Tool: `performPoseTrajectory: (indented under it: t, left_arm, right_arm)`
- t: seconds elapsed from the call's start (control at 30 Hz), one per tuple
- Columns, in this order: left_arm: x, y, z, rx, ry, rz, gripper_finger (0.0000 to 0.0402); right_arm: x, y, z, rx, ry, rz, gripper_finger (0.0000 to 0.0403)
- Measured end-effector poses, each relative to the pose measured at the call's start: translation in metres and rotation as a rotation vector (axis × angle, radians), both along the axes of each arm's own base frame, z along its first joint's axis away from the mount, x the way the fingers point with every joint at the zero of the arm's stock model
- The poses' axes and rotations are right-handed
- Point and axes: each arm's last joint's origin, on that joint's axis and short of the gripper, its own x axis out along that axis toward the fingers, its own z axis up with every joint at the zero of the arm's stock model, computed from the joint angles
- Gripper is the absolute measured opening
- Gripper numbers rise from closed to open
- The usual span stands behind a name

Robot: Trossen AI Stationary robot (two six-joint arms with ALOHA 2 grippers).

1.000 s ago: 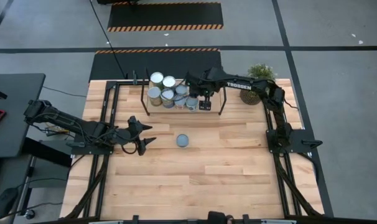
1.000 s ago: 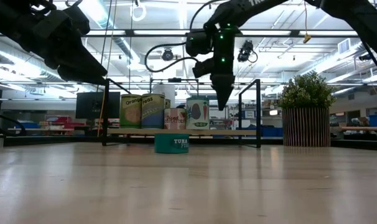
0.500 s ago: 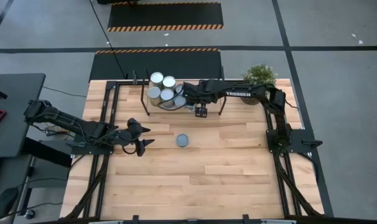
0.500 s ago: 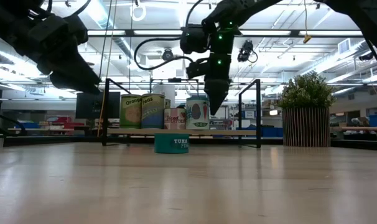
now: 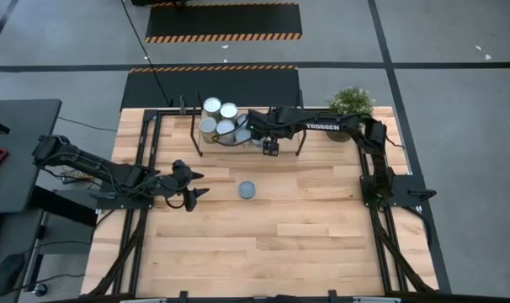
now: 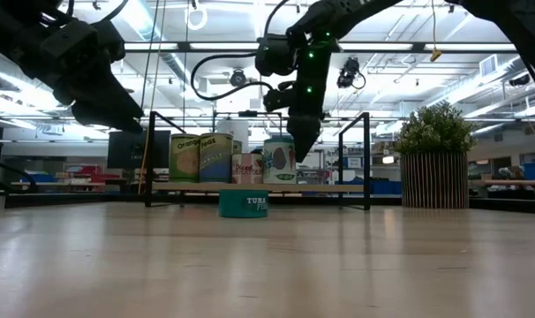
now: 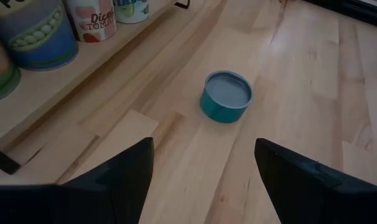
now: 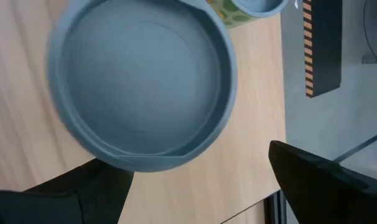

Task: Pick and place cans onto a shelf
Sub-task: Put the canned mixed vegetables on the shelf, then put the canned tuna on the shelf

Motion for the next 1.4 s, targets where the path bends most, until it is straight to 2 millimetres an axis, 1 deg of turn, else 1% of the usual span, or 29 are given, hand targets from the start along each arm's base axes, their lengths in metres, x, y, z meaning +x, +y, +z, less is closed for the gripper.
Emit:
performPoseTrajectory:
  t: [0.2, 0.37, 0.43, 0.53, 0.67, 0.8, 0.9, 1.0, 1.1, 1.2, 1.3, 1.4]
  left_arm:
    - [0.0, 0.0, 0.0, 0.002, 0.001, -0.001, 0.0283]
    - [0.0, 0.0, 0.0, 0.003, 0.001, -0.001, 0.0283]
    - [0.0, 0.0, 0.0, 0.003, 0.001, -0.001, 0.0283]
    - [0.0, 0.0, 0.0, 0.004, 0.005, -0.001, 0.0283]
    - [0.0, 0.0, -0.001, 0.022, 0.013, -0.007, 0.0283]
    - [0.0, 0.001, 0.0, 0.046, 0.005, 0.016, 0.0283]
    - [0.0, 0.001, 0.0, 0.051, 0.002, 0.022, 0.0283]
    - [0.0, 0.001, 0.0, 0.056, 0.004, 0.019, 0.0283]
    - [0.0, 0.001, 0.0, 0.06, 0.005, 0.017, 0.0283]
    - [0.0, 0.001, 0.0, 0.06, 0.006, 0.017, 0.0283]
    - [0.0, 0.001, 0.0, 0.06, 0.006, 0.017, 0.0283]
    - [0.0, 0.001, 0.0, 0.06, 0.006, 0.017, 0.0283]
  right_arm:
    - [-0.002, -0.004, 0.0, -0.004, 0.01, -0.013, 0.0373]
    - [-0.009, -0.004, -0.001, -0.069, 0.102, -0.027, 0.0373]
    - [-0.01, 0.0, 0.0, -0.067, 0.12, -0.031, 0.0373]
    - [-0.009, 0.018, 0.003, -0.055, 0.121, -0.039, 0.0373]
    - [-0.007, 0.049, 0.007, -0.039, 0.097, -0.042, 0.0373]
    - [-0.001, 0.082, 0.007, 0.057, 0.04, -0.032, 0.0373]
    - [0.005, 0.103, 0.007, 0.144, -0.013, 0.01, 0.0373]
    - [0.016, 0.124, 0.003, 0.183, -0.117, 0.09, 0.0373]
    - [0.029, 0.148, -0.007, 0.226, -0.243, 0.219, 0.0373]
    - [0.035, 0.164, -0.025, 0.262, -0.351, 0.306, 0.0373]
    - [0.036, 0.172, -0.042, 0.248, -0.438, 0.351, 0.0373]
    - [0.034, 0.172, -0.055, 0.228, -0.476, 0.39, 0.0373]
